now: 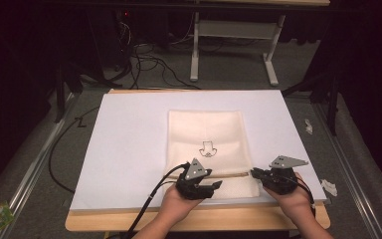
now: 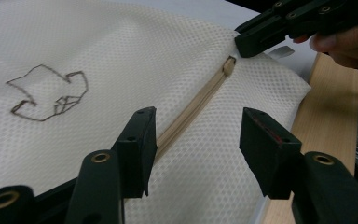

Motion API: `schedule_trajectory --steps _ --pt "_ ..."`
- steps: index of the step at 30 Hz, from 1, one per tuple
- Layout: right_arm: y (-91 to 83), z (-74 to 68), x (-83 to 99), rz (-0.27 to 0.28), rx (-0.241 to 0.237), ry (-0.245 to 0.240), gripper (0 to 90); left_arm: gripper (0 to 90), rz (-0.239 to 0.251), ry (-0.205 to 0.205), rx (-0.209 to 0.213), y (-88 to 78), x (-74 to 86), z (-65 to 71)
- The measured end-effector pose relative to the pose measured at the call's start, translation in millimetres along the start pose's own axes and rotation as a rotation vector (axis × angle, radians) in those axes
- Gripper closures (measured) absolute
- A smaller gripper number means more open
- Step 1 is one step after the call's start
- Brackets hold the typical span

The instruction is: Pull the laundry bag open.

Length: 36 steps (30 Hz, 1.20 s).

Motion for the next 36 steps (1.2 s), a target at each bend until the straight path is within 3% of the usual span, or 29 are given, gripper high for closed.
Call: schedule_trajectory --steps 6,9,12,16,19,27,36 --pt "-1.6 -3.8 -3.3 0.010 -0.015 -0.006 84.9 53.5 0.009 0.004 0.050 22.3 -10.5 20.3" --pt "-2.5 -4.7 -4.7 0.018 -0.016 -0.015 84.9 55.8 -0.016 0.022 0.044 37.5 -11.1 27.3" --pt "-3.6 -6.2 -5.8 0.025 -0.023 -0.023 84.9 57.7 0.000 -0.012 0.068 47.6 -15.1 30.8" --pt "-3.8 -7.3 -6.7 0.032 -0.031 -0.019 84.9 61.8 0.003 -0.020 0.062 56.8 -18.9 31.4" --pt "-5.0 -8.4 -8.4 0.042 -0.032 -0.027 84.9 63.6 0.019 -0.045 0.068 60.9 -22.4 32.0" --pt "-6.3 -10.6 -9.9 0.049 -0.032 -0.033 84.9 70.9 0.048 -0.058 0.054 66.5 -29.4 34.5" --pt "-6.2 -11.7 -10.7 0.054 -0.032 -0.037 84.9 86.7 0.061 -0.045 0.013 67.9 -32.2 33.4"
Point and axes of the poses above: each handheld gripper's, and its own axes: y roughly forward along the jaws, x roughly out of its underside, z roughly to its right, the point moved 9 cm from there along y, roughly forward along the jaws, and after that the axes turned 7 degrees about -z, right-handed, at the moved point
